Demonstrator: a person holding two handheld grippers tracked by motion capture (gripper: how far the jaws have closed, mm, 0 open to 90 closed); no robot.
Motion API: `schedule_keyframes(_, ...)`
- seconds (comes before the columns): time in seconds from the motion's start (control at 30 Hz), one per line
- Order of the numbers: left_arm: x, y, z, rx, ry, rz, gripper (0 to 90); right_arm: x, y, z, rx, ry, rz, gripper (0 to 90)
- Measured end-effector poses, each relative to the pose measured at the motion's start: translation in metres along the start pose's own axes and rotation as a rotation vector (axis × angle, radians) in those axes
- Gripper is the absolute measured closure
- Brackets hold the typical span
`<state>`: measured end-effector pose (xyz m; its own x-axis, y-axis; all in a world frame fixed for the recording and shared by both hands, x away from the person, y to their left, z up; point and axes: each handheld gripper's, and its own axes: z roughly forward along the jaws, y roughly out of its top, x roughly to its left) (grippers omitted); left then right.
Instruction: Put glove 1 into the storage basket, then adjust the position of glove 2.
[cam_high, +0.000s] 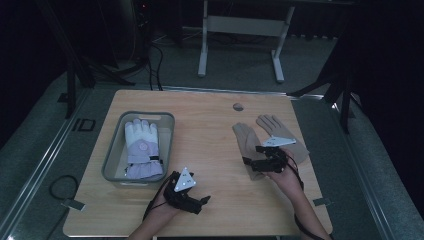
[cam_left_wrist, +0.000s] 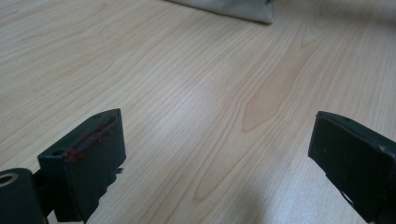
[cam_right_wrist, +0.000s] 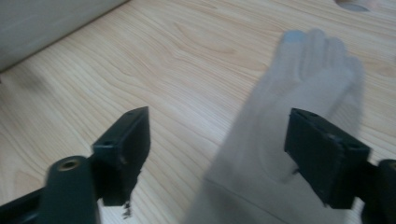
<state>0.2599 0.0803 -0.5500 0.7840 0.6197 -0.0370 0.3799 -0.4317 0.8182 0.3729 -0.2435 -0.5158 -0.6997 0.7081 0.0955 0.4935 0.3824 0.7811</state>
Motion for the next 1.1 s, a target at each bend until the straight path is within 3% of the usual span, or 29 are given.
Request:
schedule_keyframes(0.23, 0.0, 0.0, -0.001, -0.016, 0.001, -0.006, 4.0, -0.017, -0.01, -0.013, -0.008, -0.034, 0.014, 30.6)
schedule_keyframes(0.43, 0.001, -0.001, -0.001, -0.023, -0.005, -0.007, 4.0, -0.029, -0.01, -0.014, -0.013, -0.066, -0.006, 33.5)
schedule_keyframes(0.67, 0.001, -0.001, -0.002, -0.037, 0.009, 0.001, 4.0, -0.04, -0.001, 0.002, -0.002, -0.092, -0.007, 36.6)
schedule_keyframes(0.9, 0.001, -0.001, -0.001, -0.04, -0.008, 0.009, 4.0, -0.053, 0.008, 0.034, 0.028, -0.103, 0.008, 42.8)
schedule_keyframes(1.0, 0.0, -0.001, -0.001, -0.04, -0.013, 0.01, 4.0, -0.054, 0.007, 0.045, 0.055, -0.099, -0.008, 44.1)
schedule_keyframes(1.07, 0.001, -0.001, -0.001, -0.04, -0.014, 0.007, 4.0, -0.055, 0.003, 0.053, 0.108, -0.108, -0.035, 46.6)
schedule_keyframes(1.1, 0.001, -0.001, -0.001, -0.042, -0.015, 0.005, 4.0, -0.053, 0.002, 0.055, 0.099, -0.113, -0.053, 48.4)
